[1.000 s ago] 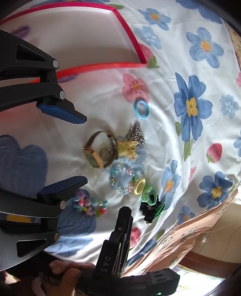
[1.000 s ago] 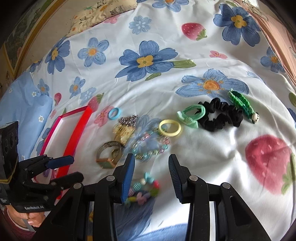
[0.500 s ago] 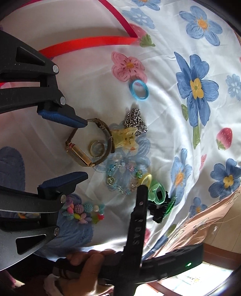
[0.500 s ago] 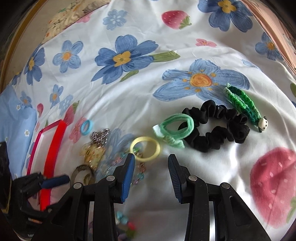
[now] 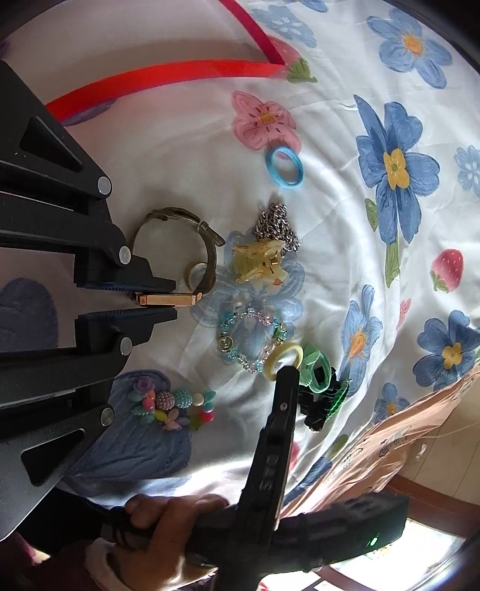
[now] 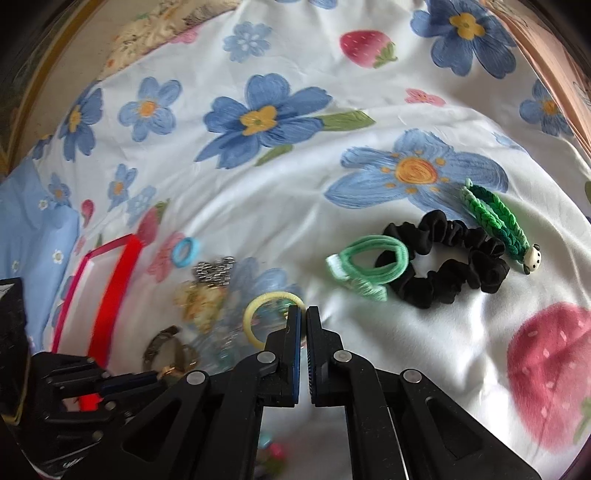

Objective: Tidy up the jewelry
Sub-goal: 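Grasp the gold watch with the left tool while the right tool grasps the yellow hair tie, then carry the watch and hair tie into the box and open both tools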

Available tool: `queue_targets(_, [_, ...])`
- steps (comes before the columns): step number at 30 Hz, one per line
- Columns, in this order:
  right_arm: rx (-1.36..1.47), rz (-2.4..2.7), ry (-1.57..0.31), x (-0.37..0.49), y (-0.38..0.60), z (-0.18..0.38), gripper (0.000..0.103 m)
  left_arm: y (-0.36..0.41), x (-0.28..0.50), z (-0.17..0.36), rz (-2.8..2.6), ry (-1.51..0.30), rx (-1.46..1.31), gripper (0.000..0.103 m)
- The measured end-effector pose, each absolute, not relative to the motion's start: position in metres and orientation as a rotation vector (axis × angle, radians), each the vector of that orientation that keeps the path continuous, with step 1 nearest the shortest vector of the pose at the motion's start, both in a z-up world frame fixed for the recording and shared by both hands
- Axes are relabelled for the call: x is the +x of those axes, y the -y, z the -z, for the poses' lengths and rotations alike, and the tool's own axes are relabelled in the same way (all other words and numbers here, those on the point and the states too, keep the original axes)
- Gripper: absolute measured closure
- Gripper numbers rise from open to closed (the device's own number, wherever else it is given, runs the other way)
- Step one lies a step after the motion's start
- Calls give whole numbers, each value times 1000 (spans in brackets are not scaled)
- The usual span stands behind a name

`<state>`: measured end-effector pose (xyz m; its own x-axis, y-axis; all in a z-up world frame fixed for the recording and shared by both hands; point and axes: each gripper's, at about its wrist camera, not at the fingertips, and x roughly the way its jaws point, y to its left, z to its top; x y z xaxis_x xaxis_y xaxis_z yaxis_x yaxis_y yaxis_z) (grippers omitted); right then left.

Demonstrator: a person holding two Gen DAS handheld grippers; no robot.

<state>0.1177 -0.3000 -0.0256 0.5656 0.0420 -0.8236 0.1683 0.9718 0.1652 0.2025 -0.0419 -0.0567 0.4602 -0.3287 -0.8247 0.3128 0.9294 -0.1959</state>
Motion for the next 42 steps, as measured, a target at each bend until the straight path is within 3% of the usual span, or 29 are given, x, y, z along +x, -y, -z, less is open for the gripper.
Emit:
queue_targets(24, [172, -168, -937, 102, 196, -8, 101, -54, 108, -11, 193, -852, -222, 96])
queue_targets(42, [117, -327, -967, 128, 110, 5, 101, -123, 80, -12, 17, -835, -294, 96])
